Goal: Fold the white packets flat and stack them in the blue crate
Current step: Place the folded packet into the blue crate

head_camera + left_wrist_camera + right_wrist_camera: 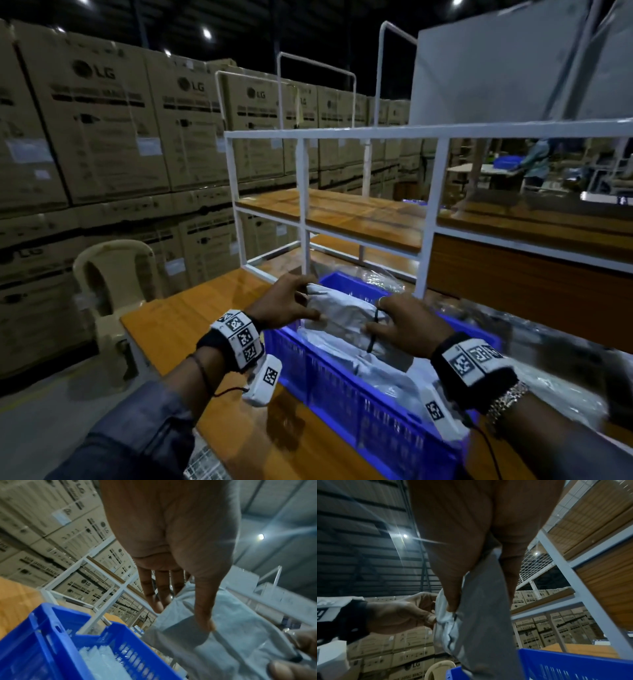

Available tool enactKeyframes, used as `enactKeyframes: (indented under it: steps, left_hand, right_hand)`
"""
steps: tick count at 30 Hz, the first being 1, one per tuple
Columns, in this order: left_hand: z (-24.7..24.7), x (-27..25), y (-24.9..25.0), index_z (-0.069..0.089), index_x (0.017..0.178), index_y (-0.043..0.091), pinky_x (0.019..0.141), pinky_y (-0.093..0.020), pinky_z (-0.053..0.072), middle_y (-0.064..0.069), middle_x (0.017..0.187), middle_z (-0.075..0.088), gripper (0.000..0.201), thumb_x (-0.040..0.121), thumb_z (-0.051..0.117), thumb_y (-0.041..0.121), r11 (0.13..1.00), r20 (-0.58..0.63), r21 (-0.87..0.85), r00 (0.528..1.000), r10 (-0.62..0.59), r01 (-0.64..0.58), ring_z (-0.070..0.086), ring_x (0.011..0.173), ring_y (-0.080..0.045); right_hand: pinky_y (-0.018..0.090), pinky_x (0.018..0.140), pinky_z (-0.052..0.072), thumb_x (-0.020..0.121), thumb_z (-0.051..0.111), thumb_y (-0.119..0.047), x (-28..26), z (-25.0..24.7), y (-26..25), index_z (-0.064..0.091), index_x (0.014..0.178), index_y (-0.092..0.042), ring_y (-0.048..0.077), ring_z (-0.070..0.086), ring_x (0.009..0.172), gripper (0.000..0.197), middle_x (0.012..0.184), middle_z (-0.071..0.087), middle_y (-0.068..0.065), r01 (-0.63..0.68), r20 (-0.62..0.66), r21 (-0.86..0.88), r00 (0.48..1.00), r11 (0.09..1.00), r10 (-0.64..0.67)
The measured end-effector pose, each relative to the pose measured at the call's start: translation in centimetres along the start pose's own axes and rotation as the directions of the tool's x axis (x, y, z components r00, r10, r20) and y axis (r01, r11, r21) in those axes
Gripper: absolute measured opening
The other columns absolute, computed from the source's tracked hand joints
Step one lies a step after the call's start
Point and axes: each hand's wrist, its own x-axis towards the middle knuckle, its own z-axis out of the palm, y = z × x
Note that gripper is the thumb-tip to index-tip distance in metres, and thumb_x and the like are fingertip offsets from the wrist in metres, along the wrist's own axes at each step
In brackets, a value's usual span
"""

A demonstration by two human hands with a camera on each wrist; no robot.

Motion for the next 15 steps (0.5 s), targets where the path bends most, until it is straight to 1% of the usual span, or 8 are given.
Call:
enactKeyframes:
  steps: [3, 5, 7, 8, 10, 13, 14, 15]
  left_hand:
    - [-0.8, 2.1, -3.0, 0.065, 0.097, 0.011, 0.08, -0.052, 0.059, -0.007, 0.095, 0.073, 0.034, 0.073, 0.089, 0.011, 0.999, 0.08, 0.045, 0.997, 0.001, -0.005, 0.072, 0.09, -0.028]
    - [-1.7, 4.0, -4.7, 0.064, 0.094, 0.012, 0.077, -0.049, 0.059, -0.006, 0.092, 0.071, 0.034, 0.072, 0.091, 0.017, 0.993, 0.161, 0.12, 0.987, -0.009, -0.011, 0.071, 0.086, -0.025]
    - [-2.6, 5.9, -6.0, 0.065, 0.089, 0.014, 0.068, -0.029, 0.055, 0.001, 0.085, 0.069, 0.034, 0.071, 0.092, 0.022, 0.971, 0.241, 0.238, 0.97, -0.025, -0.034, 0.065, 0.077, -0.007]
    - [-3.0, 6.9, -6.7, 0.064, 0.087, 0.014, 0.062, -0.02, 0.047, 0.007, 0.08, 0.066, 0.034, 0.071, 0.092, 0.025, 0.948, 0.282, 0.311, 0.959, -0.024, -0.067, 0.06, 0.072, -0.001]
    - [-3.7, 8.9, -8.4, 0.063, 0.089, 0.018, 0.058, -0.012, 0.037, 0.013, 0.076, 0.061, 0.036, 0.072, 0.091, 0.031, 0.9, 0.377, 0.421, 0.925, -0.058, -0.115, 0.055, 0.067, 0.005]
    - [-4.2, 11.7, -11.4, 0.063, 0.096, 0.023, 0.061, -0.023, 0.044, 0.009, 0.082, 0.063, 0.041, 0.073, 0.087, 0.048, 0.845, 0.495, 0.507, 0.86, -0.124, -0.17, 0.057, 0.071, -0.003]
    - [-4.2, 12.3, -11.9, 0.063, 0.096, 0.024, 0.063, -0.028, 0.046, 0.008, 0.083, 0.064, 0.042, 0.074, 0.085, 0.052, 0.821, 0.531, 0.536, 0.835, -0.147, -0.197, 0.057, 0.072, -0.006]
    - [-4.2, 13.2, -12.9, 0.064, 0.095, 0.025, 0.065, -0.031, 0.047, 0.008, 0.084, 0.066, 0.041, 0.074, 0.084, 0.053, 0.811, 0.573, 0.543, 0.802, -0.168, -0.218, 0.058, 0.073, -0.009]
  right_hand:
    - [0.036, 0.065, 0.038, 0.087, 0.064, -0.062, 2.4, 2.6, 1.8, 0.052, 0.078, -0.027, 0.021, 0.055, 0.082, 0.038, 0.078, 0.054, -0.008, -0.023, 0.054, 0.02, 0.998, 1.0, 0.022]
    - [0.038, 0.072, 0.044, 0.083, 0.064, -0.068, 4.4, 4.2, 3.0, 0.055, 0.083, -0.028, 0.023, 0.058, 0.092, 0.04, 0.091, 0.062, -0.003, -0.043, 0.089, 0.055, 0.995, 0.998, 0.038]
    - [0.037, 0.076, 0.044, 0.082, 0.064, -0.068, 6.3, 5.7, 4.2, 0.058, 0.089, -0.03, 0.023, 0.058, 0.099, 0.04, 0.1, 0.064, -0.001, -0.041, 0.106, 0.095, 0.994, 0.995, 0.031]
    - [0.034, 0.077, 0.041, 0.083, 0.067, -0.064, 7.2, 6.2, 4.7, 0.063, 0.096, -0.028, 0.022, 0.057, 0.102, 0.039, 0.104, 0.063, -0.001, -0.045, 0.122, 0.109, 0.992, 0.993, 0.031]
    - [0.028, 0.075, 0.034, 0.086, 0.072, -0.054, 8.9, 7.2, 5.5, 0.067, 0.108, -0.021, 0.017, 0.054, 0.102, 0.04, 0.107, 0.062, -0.002, -0.061, 0.177, 0.142, 0.984, 0.988, 0.035]
    - [0.014, 0.065, 0.031, 0.086, 0.077, -0.046, 11.1, 9.3, 6.4, 0.066, 0.091, -0.022, 0.005, 0.047, 0.079, 0.027, 0.081, 0.051, -0.016, -0.065, 0.24, 0.224, 0.971, 0.973, 0.009]
    - [0.013, 0.068, 0.035, 0.084, 0.079, -0.045, 11.5, 9.8, 6.4, 0.065, 0.09, -0.024, 0.003, 0.048, 0.078, 0.026, 0.082, 0.052, -0.016, -0.08, 0.256, 0.249, 0.966, 0.965, 0.014]
    - [0.018, 0.075, 0.041, 0.083, 0.079, -0.046, 12.3, 10.7, 6.8, 0.066, 0.095, -0.022, 0.005, 0.053, 0.084, 0.029, 0.089, 0.057, -0.011, -0.108, 0.284, 0.283, 0.959, 0.953, 0.024]
